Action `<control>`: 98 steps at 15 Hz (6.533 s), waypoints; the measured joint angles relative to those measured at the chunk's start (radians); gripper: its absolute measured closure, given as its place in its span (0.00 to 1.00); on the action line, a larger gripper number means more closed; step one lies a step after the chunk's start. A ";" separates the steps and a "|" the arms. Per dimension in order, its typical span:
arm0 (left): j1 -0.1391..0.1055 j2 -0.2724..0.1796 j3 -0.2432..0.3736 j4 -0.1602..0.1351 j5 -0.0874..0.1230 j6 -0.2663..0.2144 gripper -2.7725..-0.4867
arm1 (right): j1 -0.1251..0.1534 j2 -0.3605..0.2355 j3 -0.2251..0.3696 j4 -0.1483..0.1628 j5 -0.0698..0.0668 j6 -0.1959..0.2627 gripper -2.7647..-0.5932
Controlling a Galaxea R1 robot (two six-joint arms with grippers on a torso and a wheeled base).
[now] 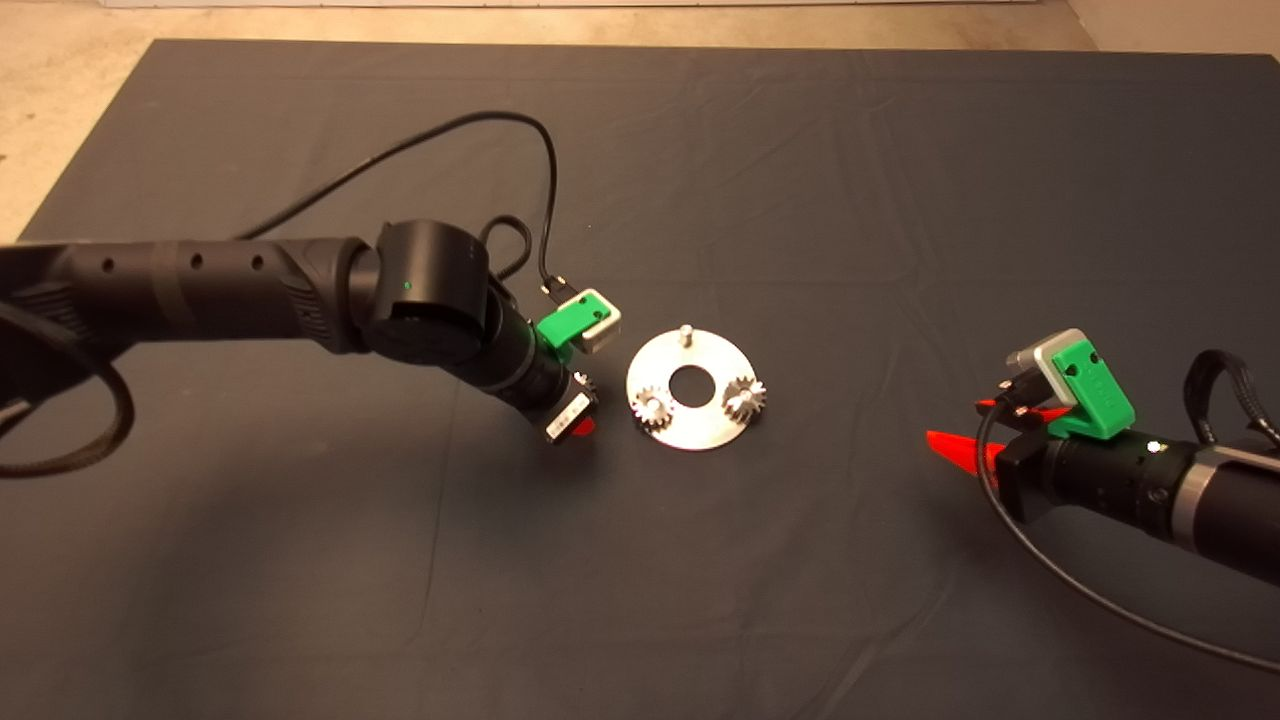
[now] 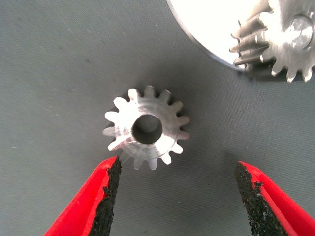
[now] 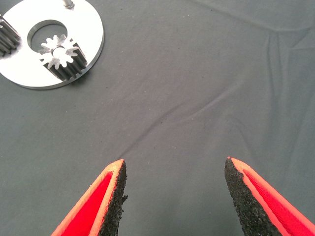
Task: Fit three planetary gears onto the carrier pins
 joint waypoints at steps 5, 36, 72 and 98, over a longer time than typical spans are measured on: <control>-0.001 0.000 0.000 0.021 -0.001 0.000 0.51 | 0.003 -0.023 0.000 0.000 0.001 0.000 0.59; -0.003 0.005 -0.072 0.028 -0.066 0.073 0.51 | 0.003 -0.023 0.000 0.000 0.001 0.000 0.59; 0.017 -0.001 -0.072 0.054 -0.107 0.073 0.82 | 0.003 -0.044 0.000 0.000 0.001 0.000 0.59; -0.117 0.079 -0.201 -0.034 -0.060 0.169 0.93 | 0.016 -0.043 0.000 0.024 0.000 0.000 0.53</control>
